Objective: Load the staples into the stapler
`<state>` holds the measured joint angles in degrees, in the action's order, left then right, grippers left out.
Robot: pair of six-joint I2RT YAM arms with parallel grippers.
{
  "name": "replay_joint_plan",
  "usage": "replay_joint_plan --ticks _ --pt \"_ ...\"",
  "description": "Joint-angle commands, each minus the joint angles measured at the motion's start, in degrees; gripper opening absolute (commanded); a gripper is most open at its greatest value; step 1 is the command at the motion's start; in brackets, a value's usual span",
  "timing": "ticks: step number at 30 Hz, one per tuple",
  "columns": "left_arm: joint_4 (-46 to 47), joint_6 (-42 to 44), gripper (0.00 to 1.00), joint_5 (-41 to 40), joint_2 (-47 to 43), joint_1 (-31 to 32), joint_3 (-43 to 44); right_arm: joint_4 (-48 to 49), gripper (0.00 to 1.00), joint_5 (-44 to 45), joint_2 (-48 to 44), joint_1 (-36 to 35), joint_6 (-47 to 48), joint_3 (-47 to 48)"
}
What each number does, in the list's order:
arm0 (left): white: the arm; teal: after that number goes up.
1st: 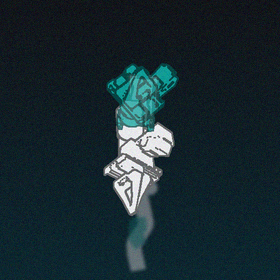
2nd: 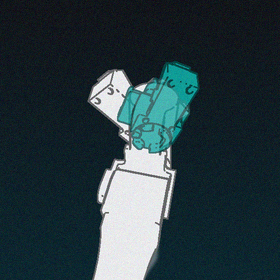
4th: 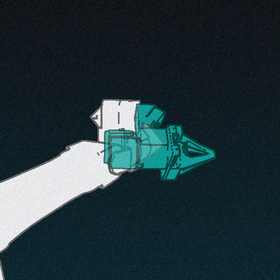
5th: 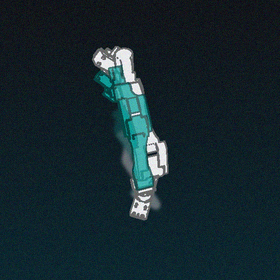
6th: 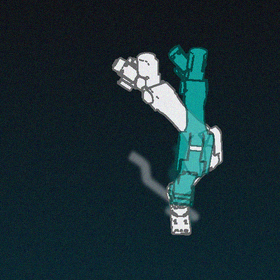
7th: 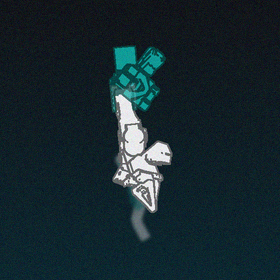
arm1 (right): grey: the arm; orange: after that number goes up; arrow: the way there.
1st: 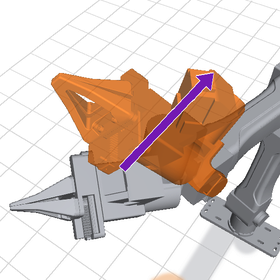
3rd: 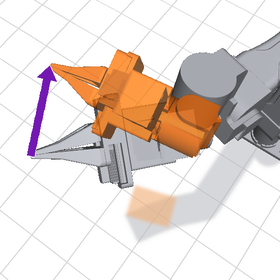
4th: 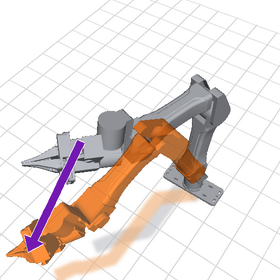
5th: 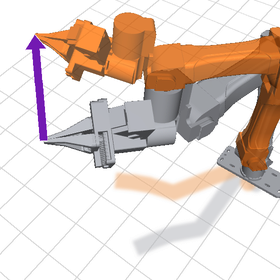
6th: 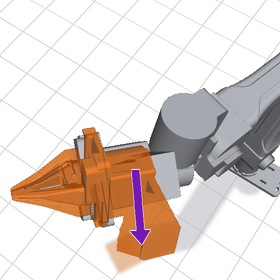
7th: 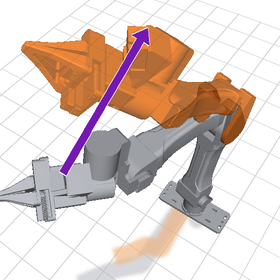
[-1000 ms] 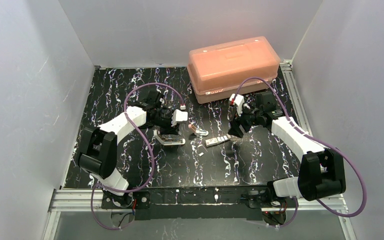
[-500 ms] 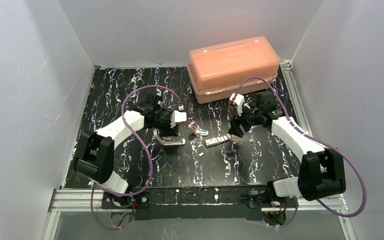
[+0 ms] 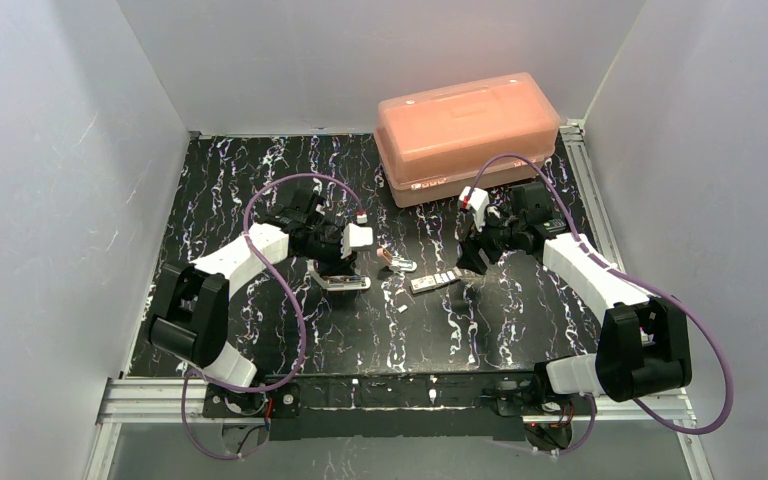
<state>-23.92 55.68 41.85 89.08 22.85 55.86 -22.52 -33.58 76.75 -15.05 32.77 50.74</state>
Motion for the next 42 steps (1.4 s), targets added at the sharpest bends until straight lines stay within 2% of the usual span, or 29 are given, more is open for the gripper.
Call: replay_joint_plan --ticks 1,42 --pt "-0.61 0.30 0.00 0.18 -0.52 0.42 0.55 1.13 0.76 -0.87 -1.25 0.24 -0.43 -0.20" --pt "0.15 -0.17 0.00 -1.33 3.38 1.10 0.40 1.06 0.75 -1.13 -1.12 0.28 -0.63 -0.20"
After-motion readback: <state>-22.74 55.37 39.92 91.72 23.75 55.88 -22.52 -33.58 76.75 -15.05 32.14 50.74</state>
